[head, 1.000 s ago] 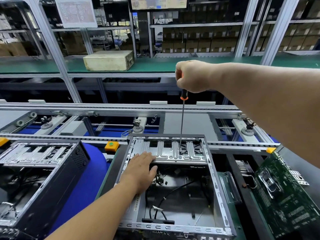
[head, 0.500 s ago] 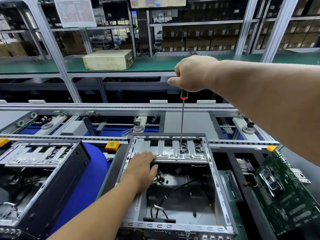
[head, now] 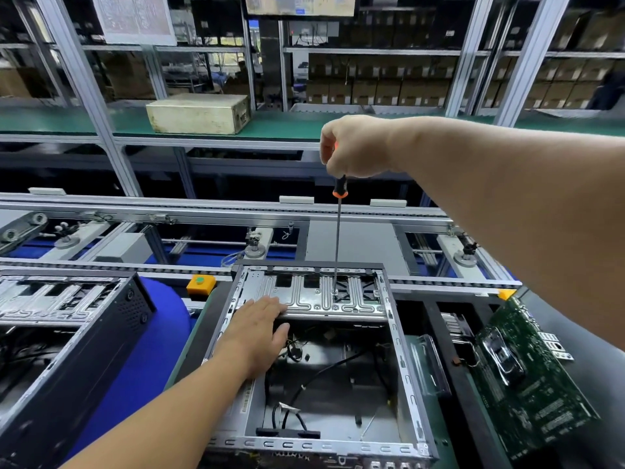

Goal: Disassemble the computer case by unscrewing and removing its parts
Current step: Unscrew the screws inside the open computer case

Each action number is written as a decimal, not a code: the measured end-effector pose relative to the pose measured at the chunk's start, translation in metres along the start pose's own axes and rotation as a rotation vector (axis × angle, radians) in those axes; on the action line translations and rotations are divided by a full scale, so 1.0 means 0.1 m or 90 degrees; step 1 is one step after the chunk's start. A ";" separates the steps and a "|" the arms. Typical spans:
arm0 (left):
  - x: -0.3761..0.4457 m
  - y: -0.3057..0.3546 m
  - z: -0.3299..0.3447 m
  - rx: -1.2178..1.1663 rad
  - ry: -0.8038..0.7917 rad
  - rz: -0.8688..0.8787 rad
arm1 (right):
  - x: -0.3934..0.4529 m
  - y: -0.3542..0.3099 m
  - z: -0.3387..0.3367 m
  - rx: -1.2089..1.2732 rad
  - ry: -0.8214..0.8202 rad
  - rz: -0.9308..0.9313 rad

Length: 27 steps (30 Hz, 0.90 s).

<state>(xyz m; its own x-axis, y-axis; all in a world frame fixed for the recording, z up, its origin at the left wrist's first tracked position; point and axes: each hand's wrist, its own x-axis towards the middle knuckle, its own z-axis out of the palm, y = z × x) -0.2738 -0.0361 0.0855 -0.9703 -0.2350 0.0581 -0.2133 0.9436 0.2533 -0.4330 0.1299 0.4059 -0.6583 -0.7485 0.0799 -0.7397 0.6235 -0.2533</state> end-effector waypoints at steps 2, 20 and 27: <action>-0.01 0.00 0.00 -0.002 0.001 0.002 | 0.01 0.01 0.01 -0.039 0.009 0.001; -0.04 0.04 -0.06 -0.024 0.011 0.002 | 0.03 0.13 0.03 -0.043 0.088 0.009; -0.05 0.05 -0.07 -0.028 0.013 0.001 | 0.00 0.13 0.05 0.012 0.090 -0.020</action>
<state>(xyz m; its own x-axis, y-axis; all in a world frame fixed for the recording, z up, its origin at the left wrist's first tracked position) -0.2693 -0.0320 0.0934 -0.9677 -0.2395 0.0787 -0.2069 0.9328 0.2952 -0.4416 0.1368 0.3977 -0.6485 -0.7278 0.2231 -0.7587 0.5942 -0.2671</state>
